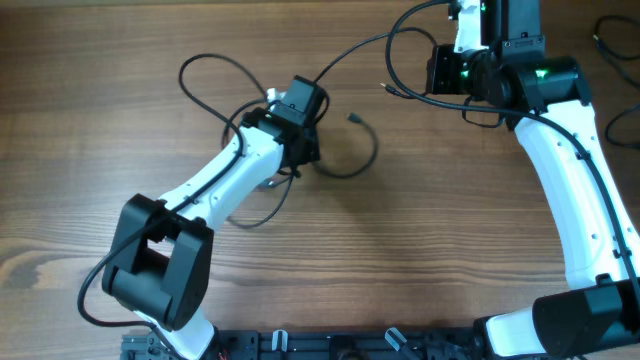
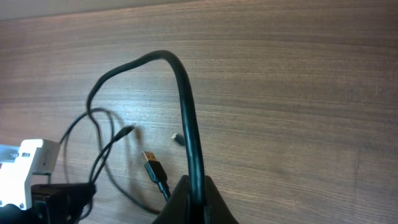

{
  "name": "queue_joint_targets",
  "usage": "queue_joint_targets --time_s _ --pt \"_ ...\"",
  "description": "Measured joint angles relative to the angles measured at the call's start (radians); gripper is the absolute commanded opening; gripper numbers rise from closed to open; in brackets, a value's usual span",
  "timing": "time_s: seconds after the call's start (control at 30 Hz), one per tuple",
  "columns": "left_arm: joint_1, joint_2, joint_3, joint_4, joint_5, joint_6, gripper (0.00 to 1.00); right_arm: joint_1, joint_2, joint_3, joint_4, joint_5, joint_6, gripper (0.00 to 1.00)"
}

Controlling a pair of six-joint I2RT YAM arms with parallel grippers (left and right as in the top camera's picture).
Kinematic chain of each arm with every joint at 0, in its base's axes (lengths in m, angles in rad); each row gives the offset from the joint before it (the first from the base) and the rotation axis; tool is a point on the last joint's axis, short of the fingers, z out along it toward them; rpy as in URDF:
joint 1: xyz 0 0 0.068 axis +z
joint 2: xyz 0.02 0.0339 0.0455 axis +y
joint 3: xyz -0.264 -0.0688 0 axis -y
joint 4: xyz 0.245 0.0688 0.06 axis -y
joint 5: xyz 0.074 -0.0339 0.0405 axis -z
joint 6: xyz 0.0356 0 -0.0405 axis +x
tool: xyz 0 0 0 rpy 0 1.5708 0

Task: Untangle cables

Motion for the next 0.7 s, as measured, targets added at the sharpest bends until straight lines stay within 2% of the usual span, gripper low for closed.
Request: queue_joint_targets --time_s 0.2,0.43,0.7 --pt "0.021 0.000 -0.002 -0.110 0.016 -0.069 0.04 0.000 0.000 0.000 -0.069 0.057 0.037 0.04" --pt "0.045 0.000 -0.002 -0.121 0.019 -0.134 0.04 0.000 0.000 0.000 -0.129 0.104 0.105 0.04" --pt "0.046 0.000 -0.002 -0.119 0.019 -0.138 0.04 0.000 -0.013 0.038 -0.083 -0.101 0.047 0.04"
